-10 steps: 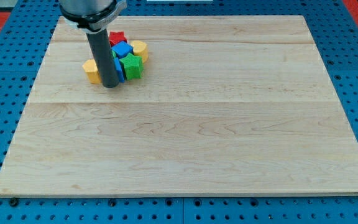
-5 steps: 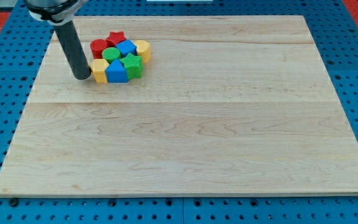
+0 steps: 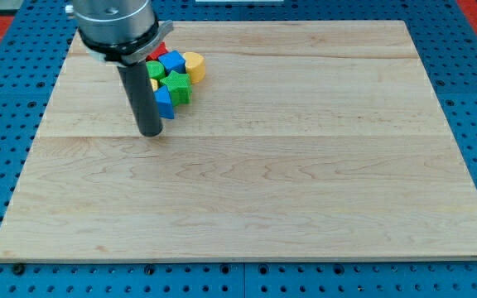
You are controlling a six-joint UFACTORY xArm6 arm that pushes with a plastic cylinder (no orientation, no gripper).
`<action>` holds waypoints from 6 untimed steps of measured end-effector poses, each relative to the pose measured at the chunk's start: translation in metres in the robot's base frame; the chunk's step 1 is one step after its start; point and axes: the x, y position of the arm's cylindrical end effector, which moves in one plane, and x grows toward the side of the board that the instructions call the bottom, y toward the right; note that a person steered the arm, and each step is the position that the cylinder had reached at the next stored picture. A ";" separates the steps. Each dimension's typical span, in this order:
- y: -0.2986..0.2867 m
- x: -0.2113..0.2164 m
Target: Place the blue triangle in between the yellow hexagon and green star
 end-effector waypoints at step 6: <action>0.032 -0.014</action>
